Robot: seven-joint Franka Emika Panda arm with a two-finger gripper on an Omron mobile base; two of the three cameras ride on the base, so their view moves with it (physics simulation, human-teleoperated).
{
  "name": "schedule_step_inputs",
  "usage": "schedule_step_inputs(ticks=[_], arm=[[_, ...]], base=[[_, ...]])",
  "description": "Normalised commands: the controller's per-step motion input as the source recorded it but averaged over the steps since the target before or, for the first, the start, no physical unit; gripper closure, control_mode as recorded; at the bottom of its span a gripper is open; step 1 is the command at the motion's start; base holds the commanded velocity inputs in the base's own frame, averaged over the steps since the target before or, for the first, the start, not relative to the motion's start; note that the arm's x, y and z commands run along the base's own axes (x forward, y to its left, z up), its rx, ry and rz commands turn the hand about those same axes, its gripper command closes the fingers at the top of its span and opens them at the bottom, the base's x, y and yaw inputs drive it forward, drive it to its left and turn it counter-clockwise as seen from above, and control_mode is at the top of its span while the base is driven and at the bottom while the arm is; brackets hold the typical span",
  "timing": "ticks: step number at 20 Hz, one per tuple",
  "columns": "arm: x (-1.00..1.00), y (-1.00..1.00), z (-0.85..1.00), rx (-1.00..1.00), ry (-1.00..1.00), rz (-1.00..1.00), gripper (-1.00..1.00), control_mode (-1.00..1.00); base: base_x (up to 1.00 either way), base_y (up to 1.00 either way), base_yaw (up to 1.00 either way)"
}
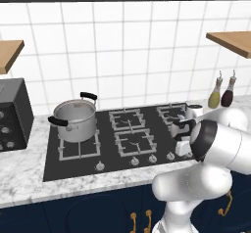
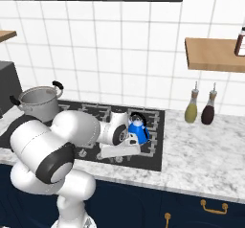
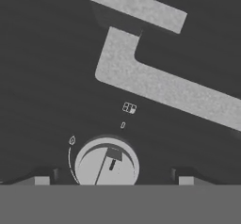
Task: Pick the kettle from the counter and place it on a stove burner. Then turn the burner on.
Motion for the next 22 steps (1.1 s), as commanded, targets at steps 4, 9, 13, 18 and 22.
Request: schedule_step_inputs(ticks=[4,9,13,18,22], arm=[[0.0,0.0,-0.16,0.0,0.0,0.03,1.0,-1.0],[-0.01,0.0,-0.16,0.0,0.0,0.0,1.0,-1.0],[-0.14,0.06,-0.18,0.0,0.0,0.0,1.0,-1.0],[-0.32,0.3,-0.12,0.0,0.0,-0.02,1.0,-1.0],[-0.38,0.43,-0.04,0.0,0.0,-0.09,1.0,-1.0]], base=[[0.0,0.0,0.0],[0.0,0.0,0.0],[0.0,0.0,0.0],[0.0,0.0,0.0],[0.0,0.0,0.0]])
